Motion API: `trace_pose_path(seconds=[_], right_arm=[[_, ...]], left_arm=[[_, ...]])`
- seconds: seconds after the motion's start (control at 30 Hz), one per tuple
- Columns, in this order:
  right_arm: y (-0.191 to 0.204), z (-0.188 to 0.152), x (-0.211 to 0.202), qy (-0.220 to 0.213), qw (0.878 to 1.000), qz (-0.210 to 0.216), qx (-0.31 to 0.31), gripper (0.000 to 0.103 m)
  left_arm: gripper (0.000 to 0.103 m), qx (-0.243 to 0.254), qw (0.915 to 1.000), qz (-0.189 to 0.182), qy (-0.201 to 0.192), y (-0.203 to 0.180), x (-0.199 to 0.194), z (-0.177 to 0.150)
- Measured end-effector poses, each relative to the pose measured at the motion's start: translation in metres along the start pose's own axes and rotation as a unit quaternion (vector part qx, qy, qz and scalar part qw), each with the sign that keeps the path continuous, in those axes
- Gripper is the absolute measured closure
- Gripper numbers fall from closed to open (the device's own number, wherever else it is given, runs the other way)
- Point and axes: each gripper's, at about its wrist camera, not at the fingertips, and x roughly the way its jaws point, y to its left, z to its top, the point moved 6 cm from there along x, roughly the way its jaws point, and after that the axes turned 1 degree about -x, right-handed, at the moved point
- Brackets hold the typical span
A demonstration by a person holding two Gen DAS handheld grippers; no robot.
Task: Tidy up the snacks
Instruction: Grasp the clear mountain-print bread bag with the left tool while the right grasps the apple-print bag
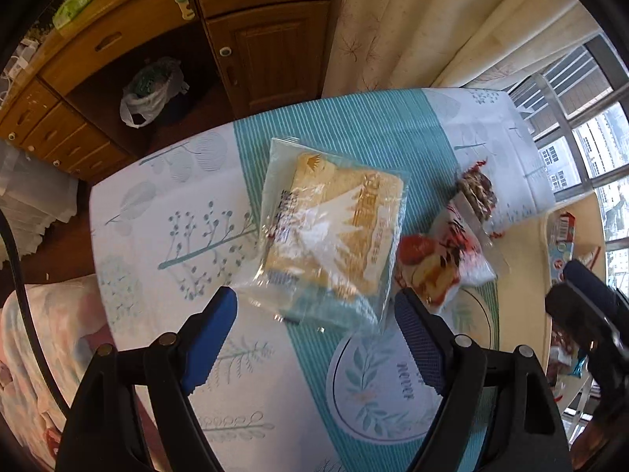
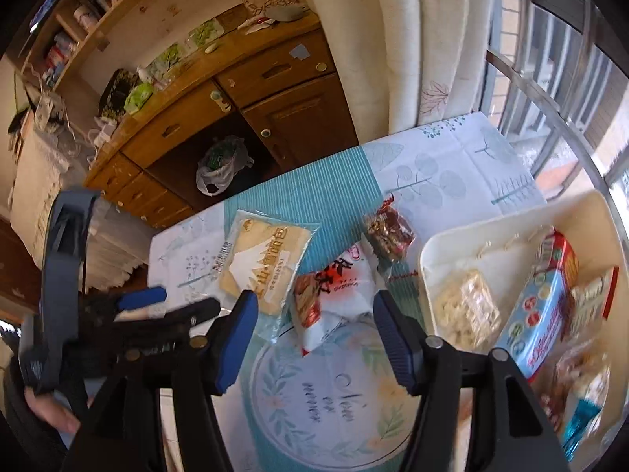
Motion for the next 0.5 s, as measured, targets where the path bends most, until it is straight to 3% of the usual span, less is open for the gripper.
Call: trace_pose_path(seconds=[0.27, 0.5], right_arm=[[-0.001, -0.001, 0.026, 0.03, 0.997, -0.015, -0.068, 0.04], [0.004, -0.011, 0.039, 0.046, 0.991, -0.017, -0.125, 0.04]], left_arm=[[0.016, -0.015, 0.9987, -0.011, 0.048, -0.016, 0.051, 0.02], [0.014, -0.013, 0.9983, 0.005, 0.056, -0.026, 0.072, 0.028]])
